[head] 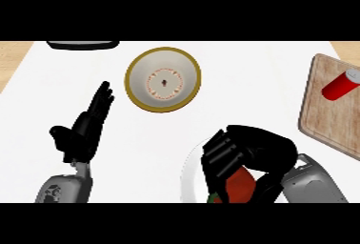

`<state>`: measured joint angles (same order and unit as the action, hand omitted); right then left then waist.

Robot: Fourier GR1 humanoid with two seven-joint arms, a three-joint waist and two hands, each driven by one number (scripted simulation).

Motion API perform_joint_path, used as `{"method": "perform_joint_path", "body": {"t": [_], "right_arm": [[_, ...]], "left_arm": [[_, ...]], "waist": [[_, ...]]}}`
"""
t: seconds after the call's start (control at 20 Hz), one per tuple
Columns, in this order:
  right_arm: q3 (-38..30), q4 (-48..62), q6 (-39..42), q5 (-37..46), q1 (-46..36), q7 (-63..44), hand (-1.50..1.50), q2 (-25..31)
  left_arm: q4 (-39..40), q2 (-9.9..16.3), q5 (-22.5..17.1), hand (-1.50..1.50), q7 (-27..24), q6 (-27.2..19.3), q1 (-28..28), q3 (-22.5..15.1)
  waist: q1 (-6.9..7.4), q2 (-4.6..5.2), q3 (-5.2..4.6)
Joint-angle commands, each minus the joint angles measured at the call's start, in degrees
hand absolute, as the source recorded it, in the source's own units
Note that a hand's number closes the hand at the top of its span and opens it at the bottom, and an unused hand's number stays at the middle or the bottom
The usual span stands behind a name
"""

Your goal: Pick the bell pepper from the plate and place it in the bowl

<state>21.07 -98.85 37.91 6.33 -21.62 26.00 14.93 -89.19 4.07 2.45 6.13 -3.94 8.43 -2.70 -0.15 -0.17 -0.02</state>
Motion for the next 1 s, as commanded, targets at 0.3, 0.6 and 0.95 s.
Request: {"method": "perform_joint_path", "body": {"t": [0.3, 0.6, 0.95], "right_arm": [[-7.28, -7.16, 1.77, -13.67, -14.01, -26.58, 1.5, -5.02], [-11.63, -3.19, -2.39, -12.75, -23.44, -32.97, 1.5, -7.61], [-9.38, 12.24, -8.57, 2.44, -34.47, -27.85, 1.5, -11.78]], "left_arm": [[-0.15, 1.75, -0.32, 0.0, -0.55, 1.95, 0.01, 1.6], [-2.3, -1.21, 1.37, 0.0, 0.49, -0.17, -1.39, -1.0], [0.09, 0.09, -0.01, 0.0, -0.94, 1.25, -0.28, 1.28]], "waist": [[0.31, 0.08, -0.02], [0.38, 0.09, 0.0], [1.18, 0.41, -0.02]]}}
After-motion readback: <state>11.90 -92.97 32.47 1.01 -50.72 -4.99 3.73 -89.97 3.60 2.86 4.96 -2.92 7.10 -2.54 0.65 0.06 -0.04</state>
